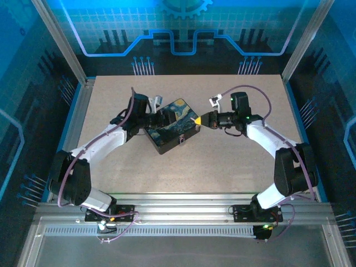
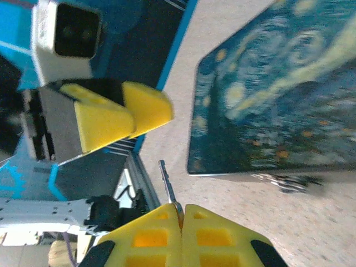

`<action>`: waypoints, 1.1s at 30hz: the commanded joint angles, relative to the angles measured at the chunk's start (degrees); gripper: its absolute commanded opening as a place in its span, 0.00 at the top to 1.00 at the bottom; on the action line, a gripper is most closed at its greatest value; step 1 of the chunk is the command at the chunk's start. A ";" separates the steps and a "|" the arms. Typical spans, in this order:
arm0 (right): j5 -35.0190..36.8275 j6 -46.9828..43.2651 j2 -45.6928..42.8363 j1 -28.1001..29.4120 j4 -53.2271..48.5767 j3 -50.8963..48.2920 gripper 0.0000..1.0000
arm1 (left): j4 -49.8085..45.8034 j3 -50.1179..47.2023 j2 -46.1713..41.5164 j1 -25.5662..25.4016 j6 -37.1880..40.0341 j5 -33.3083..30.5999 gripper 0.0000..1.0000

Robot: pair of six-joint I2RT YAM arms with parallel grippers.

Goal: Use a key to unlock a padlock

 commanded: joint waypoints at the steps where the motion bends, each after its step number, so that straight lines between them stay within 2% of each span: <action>1: 2.91 -6.76 -2.57 -2.38 -10.26 0.77 1.00 | -17.45 2.32 -2.97 -7.92 -2.14 -21.17 0.42; 5: 5.03 -8.16 -4.38 -4.31 -12.38 -0.97 1.00 | -19.22 1.62 -0.64 -18.43 -12.28 -34.64 0.37; 11: 8.75 -8.19 -6.28 -6.61 -13.44 -2.67 1.00 | -18.19 4.94 11.60 -25.85 -25.11 -46.37 0.36; 16: 9.77 -7.64 -6.58 -7.83 -12.46 -3.72 1.00 | -13.06 8.74 20.35 -26.48 -27.18 -46.58 0.36; 23: 9.00 -8.18 -6.54 -8.89 -11.84 -4.39 1.00 | -20.05 15.71 27.19 -26.43 -30.16 -55.51 0.37; 33: 6.27 -7.86 -5.47 -9.21 -10.60 -4.39 1.00 | -21.73 19.83 32.16 -25.79 -31.17 -58.36 0.49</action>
